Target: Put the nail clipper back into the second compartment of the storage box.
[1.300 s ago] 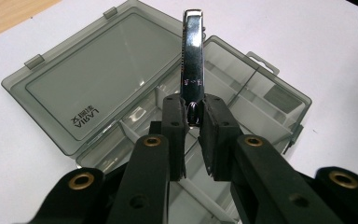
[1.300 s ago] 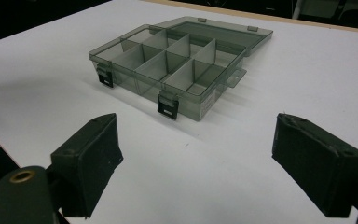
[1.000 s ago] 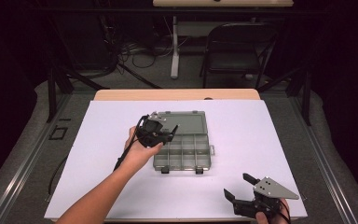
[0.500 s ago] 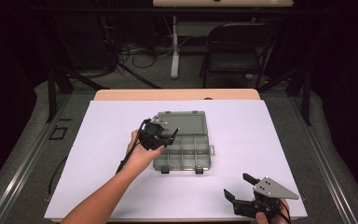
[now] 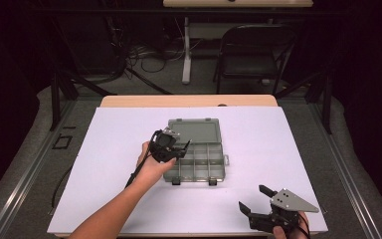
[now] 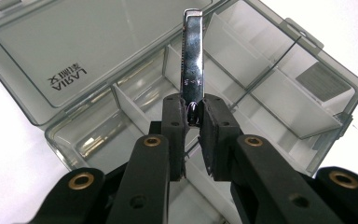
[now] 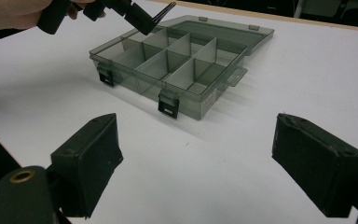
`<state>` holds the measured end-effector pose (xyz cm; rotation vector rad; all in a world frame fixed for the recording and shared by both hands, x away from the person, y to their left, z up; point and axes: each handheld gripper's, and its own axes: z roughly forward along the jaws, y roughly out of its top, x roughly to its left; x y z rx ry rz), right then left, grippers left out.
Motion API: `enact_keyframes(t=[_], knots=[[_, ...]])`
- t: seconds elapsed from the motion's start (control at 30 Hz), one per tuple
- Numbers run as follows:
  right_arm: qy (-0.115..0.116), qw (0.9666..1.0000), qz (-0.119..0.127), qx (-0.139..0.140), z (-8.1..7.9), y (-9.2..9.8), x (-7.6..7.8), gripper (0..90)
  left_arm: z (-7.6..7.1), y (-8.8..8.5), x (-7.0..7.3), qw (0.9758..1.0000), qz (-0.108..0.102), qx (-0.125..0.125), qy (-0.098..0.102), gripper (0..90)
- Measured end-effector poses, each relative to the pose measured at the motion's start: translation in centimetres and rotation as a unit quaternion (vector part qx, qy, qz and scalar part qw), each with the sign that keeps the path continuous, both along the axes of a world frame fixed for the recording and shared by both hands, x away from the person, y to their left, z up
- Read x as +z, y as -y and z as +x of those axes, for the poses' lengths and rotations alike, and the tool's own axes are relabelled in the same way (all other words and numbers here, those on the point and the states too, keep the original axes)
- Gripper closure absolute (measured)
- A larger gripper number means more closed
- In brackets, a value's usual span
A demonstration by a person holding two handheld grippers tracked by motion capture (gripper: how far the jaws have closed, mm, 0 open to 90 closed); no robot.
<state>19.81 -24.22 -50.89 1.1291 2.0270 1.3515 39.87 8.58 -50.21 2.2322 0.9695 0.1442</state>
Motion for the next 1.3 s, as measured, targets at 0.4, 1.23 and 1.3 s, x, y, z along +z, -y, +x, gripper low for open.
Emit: enact_keyframes(t=[0.4, 1.23, 1.3], knots=[[0.001, 1.0000, 0.000, 0.002, 0.03, 0.00, -0.03, 14.7, 0.20, -0.08, -0.72, 0.9998, -0.003, 0.016, -0.014, 80.0], [-0.002, 1.0000, -0.002, 0.002, -0.03, 0.03, 0.05, 14.7, 0.30, 0.04, -0.87, 0.9996, -0.005, 0.021, -0.016, 79.6], [-0.005, 1.0000, -0.002, 0.004, -0.04, 0.06, 0.08, 14.6, 0.26, 0.05, -0.84, 0.9996, -0.004, 0.022, -0.015, 79.4]])
